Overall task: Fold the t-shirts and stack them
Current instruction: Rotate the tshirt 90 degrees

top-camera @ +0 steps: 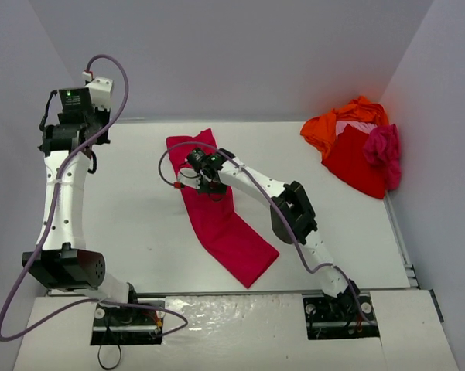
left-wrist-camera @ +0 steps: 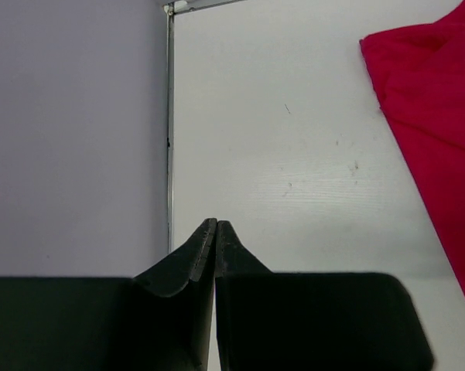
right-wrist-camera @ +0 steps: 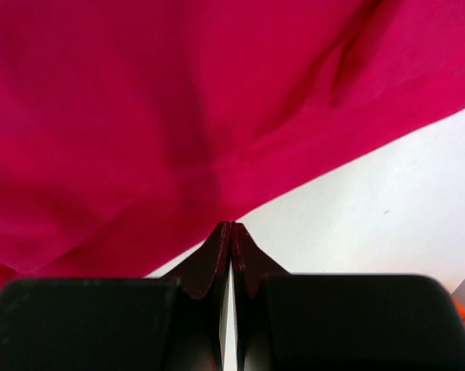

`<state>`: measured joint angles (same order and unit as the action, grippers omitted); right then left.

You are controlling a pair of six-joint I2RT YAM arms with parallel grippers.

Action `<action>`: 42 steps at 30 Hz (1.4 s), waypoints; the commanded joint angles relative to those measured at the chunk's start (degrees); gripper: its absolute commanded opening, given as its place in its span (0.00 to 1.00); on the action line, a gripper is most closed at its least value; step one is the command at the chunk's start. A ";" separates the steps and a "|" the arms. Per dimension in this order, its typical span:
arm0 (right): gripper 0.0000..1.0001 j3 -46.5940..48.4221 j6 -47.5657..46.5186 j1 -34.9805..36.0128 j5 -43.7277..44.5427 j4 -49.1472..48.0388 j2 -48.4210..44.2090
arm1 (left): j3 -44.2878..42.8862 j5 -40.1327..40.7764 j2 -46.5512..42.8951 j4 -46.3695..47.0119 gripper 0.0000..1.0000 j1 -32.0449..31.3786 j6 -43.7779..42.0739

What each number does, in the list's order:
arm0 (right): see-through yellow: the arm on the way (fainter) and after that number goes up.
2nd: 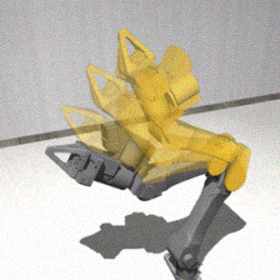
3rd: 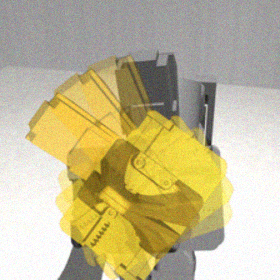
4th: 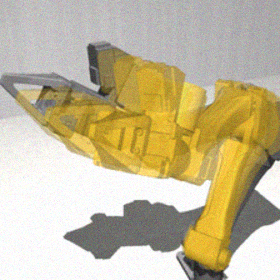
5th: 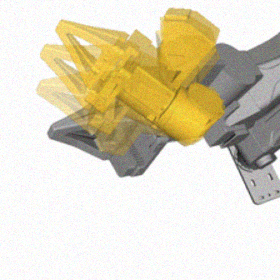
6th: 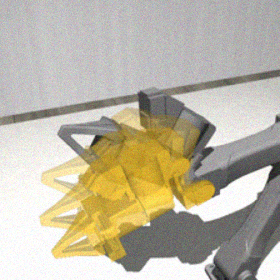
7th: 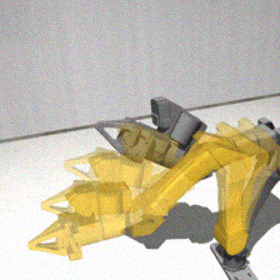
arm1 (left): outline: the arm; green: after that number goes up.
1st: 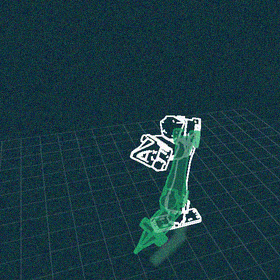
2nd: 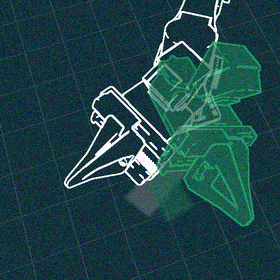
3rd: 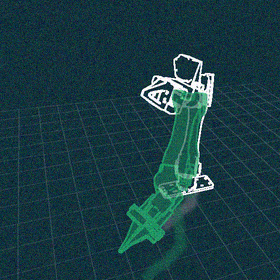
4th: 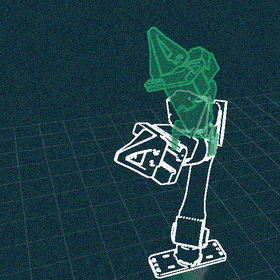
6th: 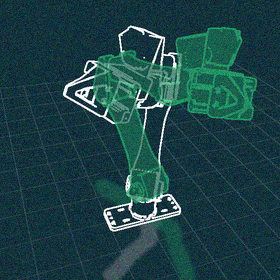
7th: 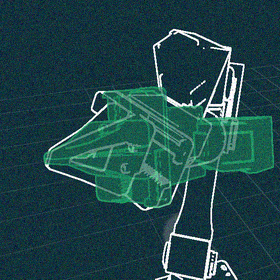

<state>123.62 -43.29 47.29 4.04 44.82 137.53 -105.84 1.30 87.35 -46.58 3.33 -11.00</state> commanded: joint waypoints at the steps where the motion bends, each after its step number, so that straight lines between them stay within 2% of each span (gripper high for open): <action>1: 0.00 4.67 -2.27 2.78 -1.91 0.79 -1.11 | 5.00 -1.30 -4.67 3.67 0.00 -0.43 1.06; 5: 0.00 4.53 -2.39 5.19 -1.63 0.71 -3.07 | 7.69 -0.98 -8.24 3.93 0.00 -0.41 0.27; 8: 0.00 4.79 -3.38 7.32 -6.13 0.65 -3.39 | 9.47 -1.04 -9.62 4.18 0.00 -0.43 0.23; 15: 0.00 7.94 -5.09 8.63 -8.67 1.14 4.34 | 12.46 -1.18 -12.48 3.95 0.00 -0.43 -0.14; 20: 0.06 9.76 -6.51 8.34 -9.42 2.14 8.27 | 14.26 -0.76 -13.81 3.69 0.00 -0.43 -1.21; 25: 0.07 13.05 -6.90 7.88 -8.59 2.27 11.12 | 15.07 -0.71 -14.25 3.78 0.00 -0.35 -1.46; 30: 0.09 19.09 -4.50 6.75 -1.99 -1.10 15.48 | 16.84 -1.22 -14.49 4.35 0.00 -0.36 -1.28; 35: 0.18 18.65 -3.24 5.22 7.58 -14.15 17.27 | 18.36 -1.30 -14.42 5.10 0.00 -0.35 -1.30; 42: 0.20 19.18 -5.35 4.72 16.76 -22.56 20.28 | 18.97 -1.30 -13.64 5.43 0.00 -0.35 -1.56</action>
<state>142.15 -48.08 52.78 12.43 28.66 155.04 -85.74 -0.01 74.78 -44.66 2.85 -11.92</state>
